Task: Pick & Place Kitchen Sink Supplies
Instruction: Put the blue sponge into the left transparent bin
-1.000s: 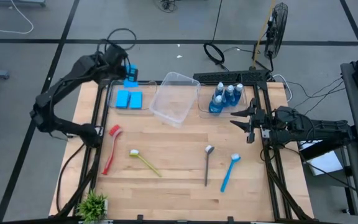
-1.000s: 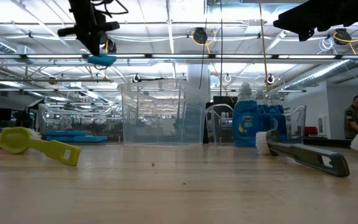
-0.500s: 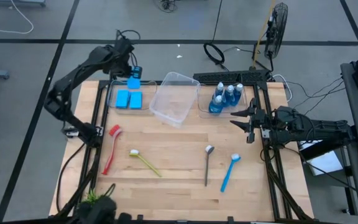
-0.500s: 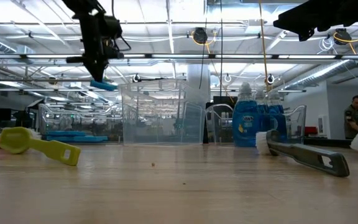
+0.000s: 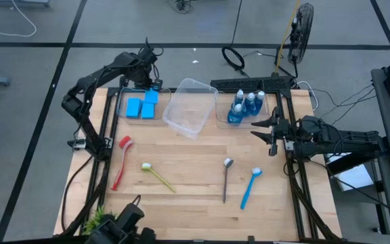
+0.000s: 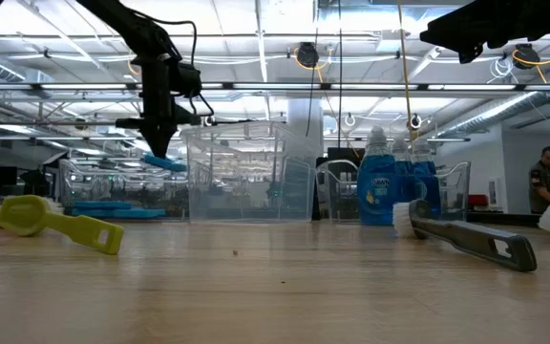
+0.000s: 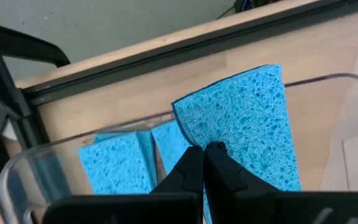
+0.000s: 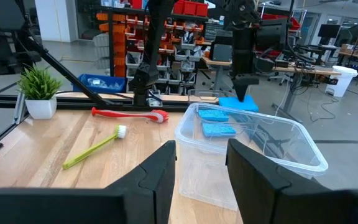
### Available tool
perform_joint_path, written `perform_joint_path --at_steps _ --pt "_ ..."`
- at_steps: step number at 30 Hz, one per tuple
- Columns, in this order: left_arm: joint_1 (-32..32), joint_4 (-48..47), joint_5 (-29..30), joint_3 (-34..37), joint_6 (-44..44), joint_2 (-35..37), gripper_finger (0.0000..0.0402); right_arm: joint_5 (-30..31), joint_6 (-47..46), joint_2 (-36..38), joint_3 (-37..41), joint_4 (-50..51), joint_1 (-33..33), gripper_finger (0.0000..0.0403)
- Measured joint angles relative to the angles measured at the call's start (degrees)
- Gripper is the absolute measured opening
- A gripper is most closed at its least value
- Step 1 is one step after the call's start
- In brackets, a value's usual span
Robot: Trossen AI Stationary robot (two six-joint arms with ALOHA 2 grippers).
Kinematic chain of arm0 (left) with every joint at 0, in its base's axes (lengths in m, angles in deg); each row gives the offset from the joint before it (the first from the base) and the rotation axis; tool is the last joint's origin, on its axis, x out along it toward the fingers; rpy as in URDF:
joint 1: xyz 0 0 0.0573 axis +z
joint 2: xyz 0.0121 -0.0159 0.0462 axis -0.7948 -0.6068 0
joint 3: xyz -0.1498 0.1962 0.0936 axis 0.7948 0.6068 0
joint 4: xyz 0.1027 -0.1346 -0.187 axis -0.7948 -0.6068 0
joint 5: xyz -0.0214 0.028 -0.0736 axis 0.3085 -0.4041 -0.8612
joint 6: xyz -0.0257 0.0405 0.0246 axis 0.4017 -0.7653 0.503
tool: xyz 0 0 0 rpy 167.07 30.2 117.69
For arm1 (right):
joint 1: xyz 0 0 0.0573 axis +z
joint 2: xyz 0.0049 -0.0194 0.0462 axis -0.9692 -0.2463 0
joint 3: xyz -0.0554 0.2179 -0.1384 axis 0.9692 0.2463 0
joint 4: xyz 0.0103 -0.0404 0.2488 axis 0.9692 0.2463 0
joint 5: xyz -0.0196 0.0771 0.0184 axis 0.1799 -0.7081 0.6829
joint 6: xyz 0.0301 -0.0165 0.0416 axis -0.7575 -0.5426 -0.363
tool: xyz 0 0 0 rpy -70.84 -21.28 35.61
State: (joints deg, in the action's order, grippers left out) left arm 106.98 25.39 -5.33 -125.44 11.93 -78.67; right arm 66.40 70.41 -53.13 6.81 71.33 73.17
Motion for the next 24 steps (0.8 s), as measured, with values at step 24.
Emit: perform_joint_path --at_steps 24 --pt "-3.10 15.60 4.37 19.91 2.38 2.43 0.0000 0.00 -3.44 0.02 0.01 -0.02 0.00 0.0130"
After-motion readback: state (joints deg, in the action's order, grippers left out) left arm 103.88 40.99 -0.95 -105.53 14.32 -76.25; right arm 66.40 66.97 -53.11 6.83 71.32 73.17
